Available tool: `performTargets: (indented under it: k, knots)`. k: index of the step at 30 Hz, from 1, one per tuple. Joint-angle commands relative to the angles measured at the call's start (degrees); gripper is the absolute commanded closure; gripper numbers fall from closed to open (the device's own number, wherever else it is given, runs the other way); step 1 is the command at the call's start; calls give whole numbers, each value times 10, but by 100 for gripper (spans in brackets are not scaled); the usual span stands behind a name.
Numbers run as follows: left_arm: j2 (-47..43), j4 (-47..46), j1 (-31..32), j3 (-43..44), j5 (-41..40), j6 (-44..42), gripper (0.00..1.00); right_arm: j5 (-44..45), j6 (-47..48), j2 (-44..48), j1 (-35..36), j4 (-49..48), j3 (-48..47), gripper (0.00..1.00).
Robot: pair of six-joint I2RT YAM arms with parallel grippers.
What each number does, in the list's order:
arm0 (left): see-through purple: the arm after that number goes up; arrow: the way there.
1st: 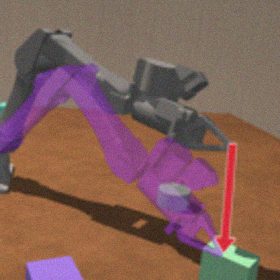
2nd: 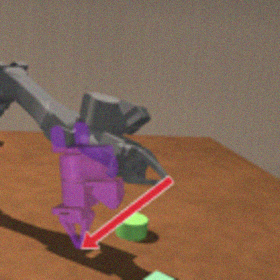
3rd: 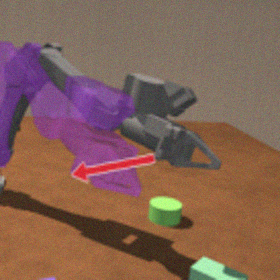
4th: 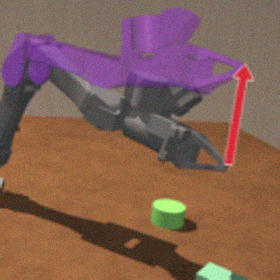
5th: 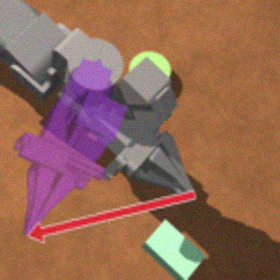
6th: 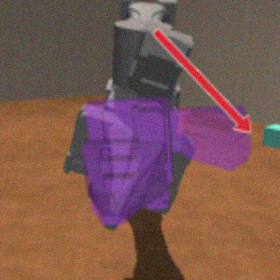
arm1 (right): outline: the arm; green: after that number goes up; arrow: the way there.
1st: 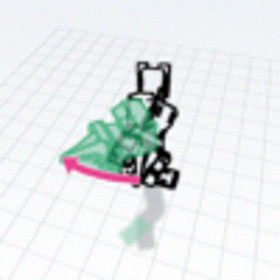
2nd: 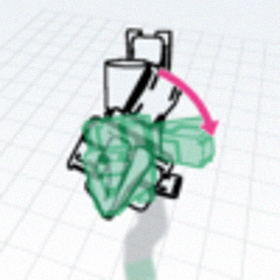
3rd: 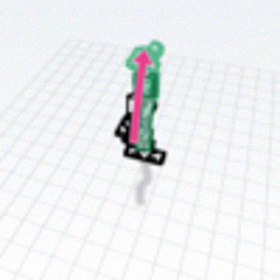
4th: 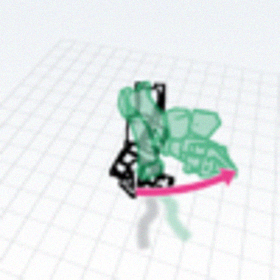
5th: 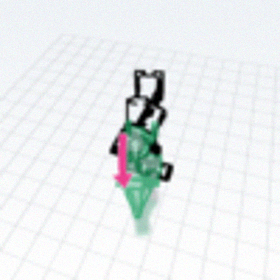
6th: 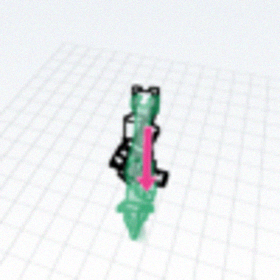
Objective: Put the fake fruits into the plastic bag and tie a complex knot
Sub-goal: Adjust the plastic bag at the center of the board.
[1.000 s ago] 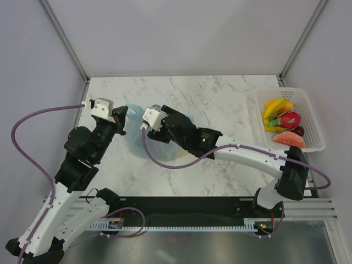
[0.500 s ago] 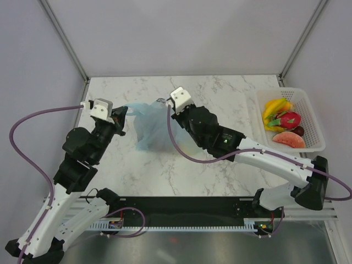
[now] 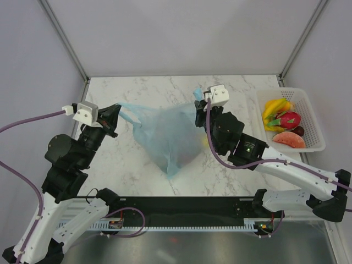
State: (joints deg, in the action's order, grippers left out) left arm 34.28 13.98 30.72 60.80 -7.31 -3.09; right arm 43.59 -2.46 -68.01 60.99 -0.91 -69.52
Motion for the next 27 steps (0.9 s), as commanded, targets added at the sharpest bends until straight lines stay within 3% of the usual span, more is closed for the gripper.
performTargets:
  k: [1, 8, 17, 20, 23, 24, 27]
  knots:
    - [-4, -13, -2, -2, -24, -36, 98, 58, -58, 45, -6, 23, 39, 98]
    - [-9, -17, -2, -32, -52, -74, 98, 123, -102, 99, -18, 44, 89, 96]
    - [-9, -40, -2, -18, -60, -99, 97, 197, -100, 64, -18, 135, -6, 97]
    - [-18, -40, -2, -29, -24, -108, 87, 183, -103, 71, -18, 135, 6, 97]
    - [-26, -36, -2, -36, 24, -124, 49, 173, -104, 76, -18, 131, 17, 96]
    - [-26, -37, -2, -35, 39, -125, 25, 170, -103, 75, -18, 131, 18, 97]
    - [-12, -38, -2, -16, 69, -126, 1, 159, -96, 74, -18, 127, 22, 96]
